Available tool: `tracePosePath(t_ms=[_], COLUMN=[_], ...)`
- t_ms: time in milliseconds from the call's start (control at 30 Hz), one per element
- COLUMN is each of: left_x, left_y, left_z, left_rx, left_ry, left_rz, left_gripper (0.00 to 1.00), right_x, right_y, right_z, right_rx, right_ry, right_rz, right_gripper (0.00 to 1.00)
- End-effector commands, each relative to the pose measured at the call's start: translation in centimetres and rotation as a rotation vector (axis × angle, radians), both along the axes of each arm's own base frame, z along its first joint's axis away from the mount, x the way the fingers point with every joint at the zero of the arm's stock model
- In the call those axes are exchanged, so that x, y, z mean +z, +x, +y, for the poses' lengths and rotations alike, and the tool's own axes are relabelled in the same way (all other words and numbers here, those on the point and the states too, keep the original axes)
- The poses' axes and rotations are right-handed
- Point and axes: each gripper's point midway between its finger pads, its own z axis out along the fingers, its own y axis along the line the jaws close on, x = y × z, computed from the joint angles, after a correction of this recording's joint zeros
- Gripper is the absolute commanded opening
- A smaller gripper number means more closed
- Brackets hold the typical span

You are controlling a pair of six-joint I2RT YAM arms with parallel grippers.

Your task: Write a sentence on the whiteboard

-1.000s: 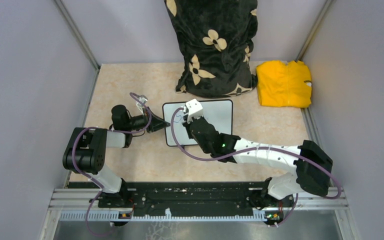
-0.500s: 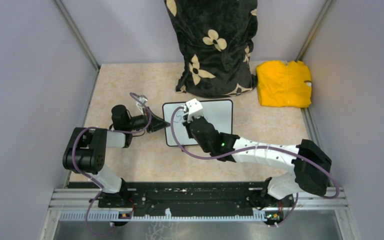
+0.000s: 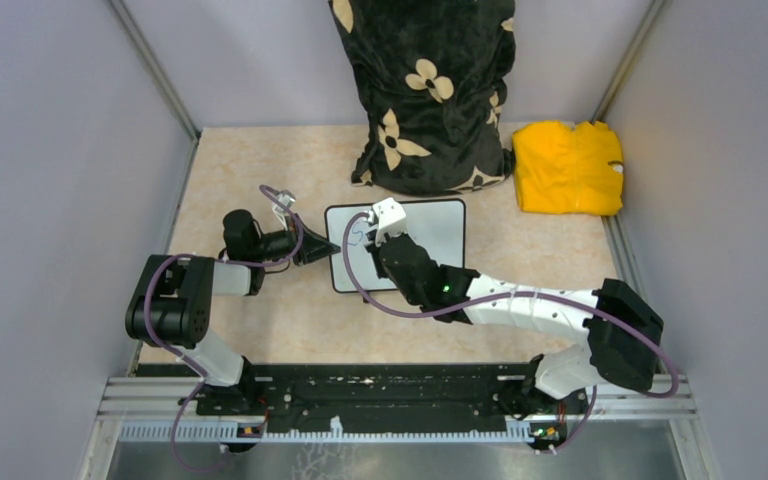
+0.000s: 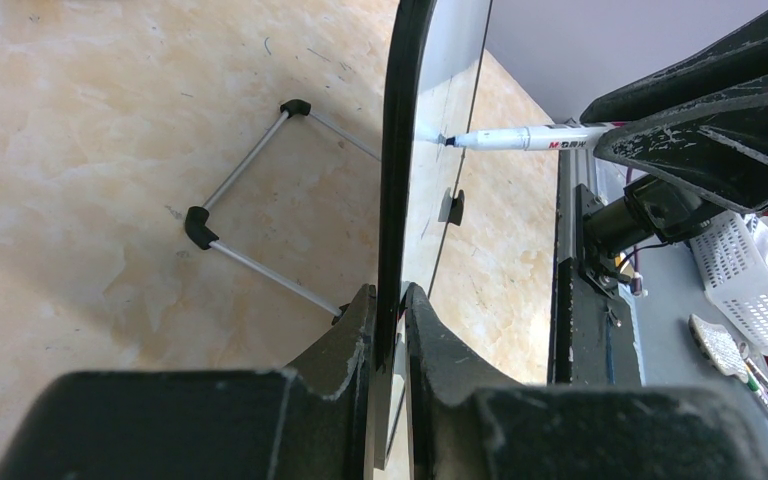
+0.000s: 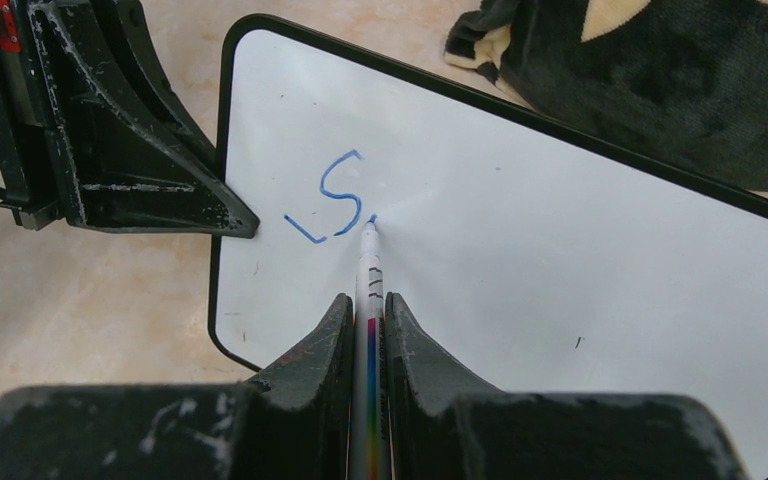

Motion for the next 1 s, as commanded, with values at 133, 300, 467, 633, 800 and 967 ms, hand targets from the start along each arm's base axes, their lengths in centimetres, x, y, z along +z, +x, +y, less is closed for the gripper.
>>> tracePosePath(t_ms=[133, 300, 467, 633, 800, 967], left_x=[0.5, 0.4, 0.5, 0.5, 0.5, 0.4], left_y=[0.4, 0.4, 0.4, 0.4, 0.4, 0.4], left_z=[-0.1, -0.1, -0.1, -0.1, -0.1, -0.2], left_rx=[0.001, 0.001, 0.001, 0.001, 0.001, -0.001], left_ry=[0.009, 0.009, 0.009, 0.009, 0.01, 0.01], left_rz=[-0.036, -0.035, -0.036, -0.035, -0.036, -0.036], left_gripper=[0.0, 0.0, 0.0, 0.0, 0.0, 0.0], right_x=[-0.1, -0.1, 0.9, 1.7, 2.3, 2.8], right_y=[-0.2, -0.2, 0.1, 0.4, 0.8, 1.1], right_z=[-0.2, -0.1, -0.1, 0.0, 0.1, 0.1], right_rx=[0.005, 0.005, -0.01, -0.016, -0.022, -0.026], right_ry=[0.027, 0.031, 0.048, 0.051, 0.057, 0.062], right_rz=[0.021, 0.024, 0.005, -0.014, -0.025, -0.033], right_gripper=[0.0, 0.0, 0.0, 0.0, 0.0, 0.0])
